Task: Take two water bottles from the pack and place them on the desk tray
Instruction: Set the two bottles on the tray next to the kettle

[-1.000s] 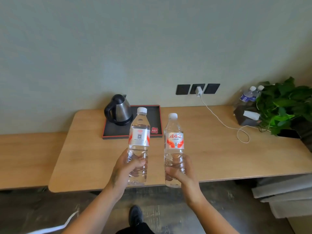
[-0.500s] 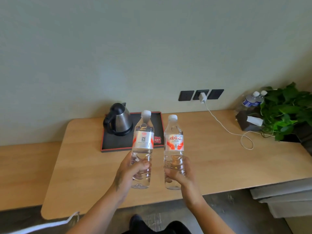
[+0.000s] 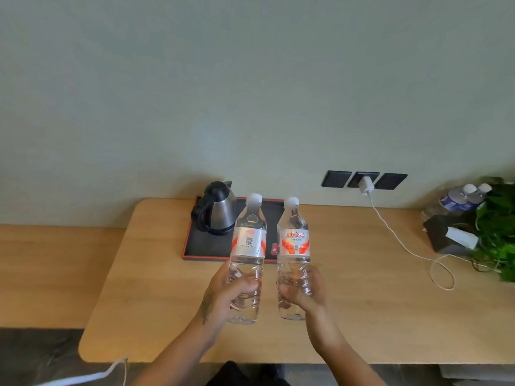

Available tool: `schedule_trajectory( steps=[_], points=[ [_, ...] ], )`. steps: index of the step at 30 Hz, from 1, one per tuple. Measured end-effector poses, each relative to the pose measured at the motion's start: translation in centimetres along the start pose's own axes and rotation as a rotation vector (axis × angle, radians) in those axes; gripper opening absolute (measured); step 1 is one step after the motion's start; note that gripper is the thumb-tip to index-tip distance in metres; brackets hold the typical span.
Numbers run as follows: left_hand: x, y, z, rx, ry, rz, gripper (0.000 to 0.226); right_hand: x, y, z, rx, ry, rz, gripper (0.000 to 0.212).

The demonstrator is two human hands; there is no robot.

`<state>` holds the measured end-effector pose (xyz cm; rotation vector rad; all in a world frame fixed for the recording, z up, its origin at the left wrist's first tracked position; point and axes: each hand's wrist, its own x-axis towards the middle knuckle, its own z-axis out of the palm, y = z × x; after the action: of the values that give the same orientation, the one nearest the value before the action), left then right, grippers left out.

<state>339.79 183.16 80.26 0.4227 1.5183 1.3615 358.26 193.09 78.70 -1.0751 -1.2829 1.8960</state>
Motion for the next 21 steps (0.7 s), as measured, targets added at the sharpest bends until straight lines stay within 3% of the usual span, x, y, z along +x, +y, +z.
schedule_trajectory(
  steps=[13, 17, 21],
  points=[
    [7.4, 1.8, 3.4, 0.07, 0.016, 0.006, 0.047, 8.0, -1.0, -3.9, -0.001, -0.116, 0.057, 0.053],
    [11.8, 3.1, 3.1, 0.096, 0.018, 0.038, 0.054, 12.4, -1.9, -4.3, -0.089, -0.137, 0.056, 0.054],
    [17.2, 4.0, 3.2, 0.124, -0.033, 0.049, 0.058, 17.8, -2.4, -4.0, -0.085, -0.17, 0.054, 0.068]
  ],
)
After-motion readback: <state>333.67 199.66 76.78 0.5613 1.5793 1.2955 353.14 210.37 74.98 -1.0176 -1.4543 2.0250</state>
